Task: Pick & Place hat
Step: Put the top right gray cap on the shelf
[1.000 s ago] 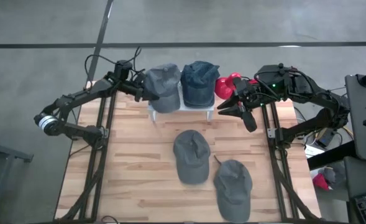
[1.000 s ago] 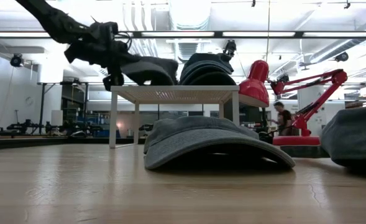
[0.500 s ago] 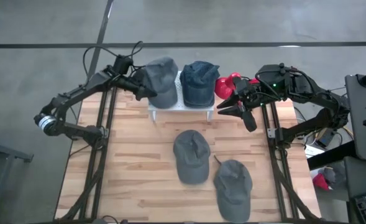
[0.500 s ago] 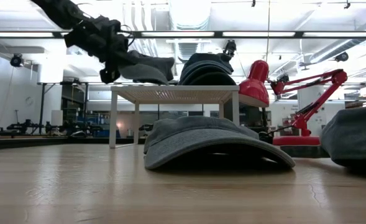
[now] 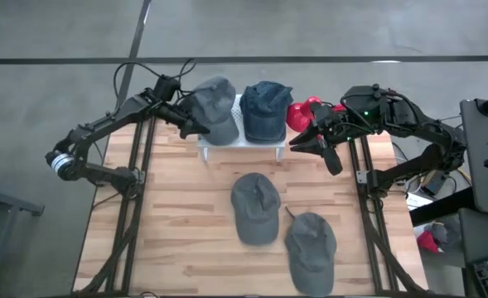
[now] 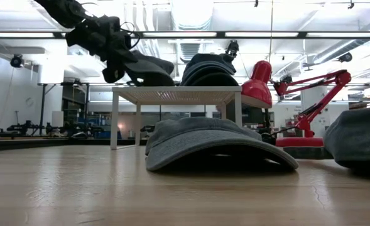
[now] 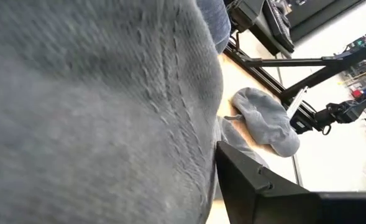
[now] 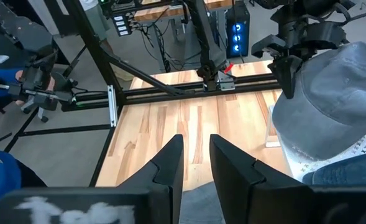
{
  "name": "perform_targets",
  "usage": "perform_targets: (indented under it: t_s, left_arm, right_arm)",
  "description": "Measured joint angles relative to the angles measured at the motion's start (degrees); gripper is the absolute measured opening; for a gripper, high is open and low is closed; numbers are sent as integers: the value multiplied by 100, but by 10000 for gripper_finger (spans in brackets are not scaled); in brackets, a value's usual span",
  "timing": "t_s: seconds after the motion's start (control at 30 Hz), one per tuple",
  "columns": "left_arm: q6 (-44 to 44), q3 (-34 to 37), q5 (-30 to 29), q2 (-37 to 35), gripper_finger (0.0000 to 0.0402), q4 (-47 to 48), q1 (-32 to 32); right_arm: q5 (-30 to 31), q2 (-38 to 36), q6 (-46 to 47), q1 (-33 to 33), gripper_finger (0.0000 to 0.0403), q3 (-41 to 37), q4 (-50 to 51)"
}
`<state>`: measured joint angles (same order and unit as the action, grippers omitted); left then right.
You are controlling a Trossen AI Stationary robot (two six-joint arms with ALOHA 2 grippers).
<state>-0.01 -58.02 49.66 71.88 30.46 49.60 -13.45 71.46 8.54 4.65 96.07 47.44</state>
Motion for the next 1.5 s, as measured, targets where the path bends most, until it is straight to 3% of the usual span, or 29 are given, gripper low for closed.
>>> perform_targets:
  t_s: [0.13, 0.33, 0.6, 0.87, 1.27, 1.5]
  left_arm:
    - [0, 2, 39, 0, 68, 0, 2]
    - [-16, 0, 60, 0, 11, -39, 0]
    - [54, 2, 67, 0, 5, -39, 0]
    - [555, 4, 811, 0, 3, -36, 2]
    - [830, -251, 1948, -5, 1, -39, -23]
    - [784, -424, 2555, -64, 1, -42, -194]
  right_arm:
    - [0, 42, 0, 0, 78, 2, -17]
    - [13, 392, -131, 1, 84, 1, -159]
    - [82, 1024, -1113, 40, 75, 33, -643]
    - [1579, 1152, -1994, 76, 75, 275, -938]
    - [1882, 1386, -2961, 489, 176, 308, -1423]
    - [2534, 1874, -4007, 549, 233, 333, -1496]
